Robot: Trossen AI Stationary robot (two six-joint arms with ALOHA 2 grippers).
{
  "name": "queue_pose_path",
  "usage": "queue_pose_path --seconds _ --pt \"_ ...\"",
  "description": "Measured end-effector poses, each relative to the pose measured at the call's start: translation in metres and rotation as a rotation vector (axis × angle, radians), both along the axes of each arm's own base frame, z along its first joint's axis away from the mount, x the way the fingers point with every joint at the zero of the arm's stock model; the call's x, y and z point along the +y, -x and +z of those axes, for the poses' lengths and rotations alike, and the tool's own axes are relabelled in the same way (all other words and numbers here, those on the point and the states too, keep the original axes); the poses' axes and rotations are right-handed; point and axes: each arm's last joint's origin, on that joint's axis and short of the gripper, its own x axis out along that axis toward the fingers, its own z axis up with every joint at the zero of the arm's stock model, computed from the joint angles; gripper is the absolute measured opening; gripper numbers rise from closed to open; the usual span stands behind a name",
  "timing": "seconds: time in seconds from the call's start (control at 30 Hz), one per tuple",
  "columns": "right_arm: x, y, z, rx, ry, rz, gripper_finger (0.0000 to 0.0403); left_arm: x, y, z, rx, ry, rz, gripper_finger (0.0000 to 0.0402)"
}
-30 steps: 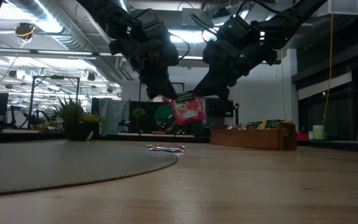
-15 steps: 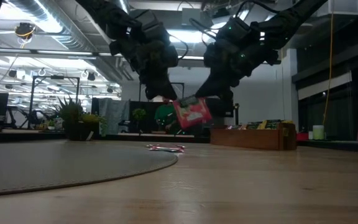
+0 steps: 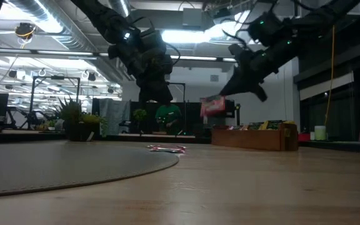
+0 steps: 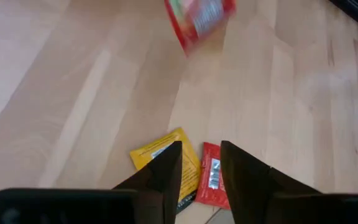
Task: Pick & Place Tea
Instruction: Put the red tea bag into the top section of the wooden organizer
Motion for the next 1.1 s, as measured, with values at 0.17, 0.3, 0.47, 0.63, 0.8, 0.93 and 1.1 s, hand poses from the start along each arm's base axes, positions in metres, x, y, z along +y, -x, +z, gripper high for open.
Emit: queue_pose_path --seconds 0.17,0.3,0.47,0.63,0.8,0.93,1.1 --pt "-0.015 0.015 0.003 0.045 0.088 -0.318 0.0001 -0.001 -0.002 0.001 -0.013 -0.005 -0.001 0.0104" --pt "-0.027 0.02 -0.005 0.108 0.133 -0.455 0.0001 -0.002 -0.003 0.002 -0.023 0.002 0.008 0.0103" --pt "-0.04 0.02 -0.015 0.121 0.138 -0.507 0.0001 -0.004 -0.005 0.002 -0.027 0.012 0.018 0.0107" --pt "-0.053 0.017 -0.022 0.087 0.152 -0.539 0.0002 -0.003 -0.007 0.004 -0.044 0.01 0.023 0.0104" --pt "-0.06 0.016 -0.031 0.092 0.148 -0.559 0.0002 -0.005 -0.007 0.003 -0.041 0.013 0.026 0.0104" --pt "-0.062 0.016 -0.036 0.116 0.147 -0.574 0.0002 -0.005 -0.008 0.003 -0.037 0.03 0.041 0.0107" --pt "-0.063 0.017 -0.039 0.156 0.182 -0.6 0.0003 -0.005 -0.007 0.003 -0.034 0.039 0.048 0.0103"
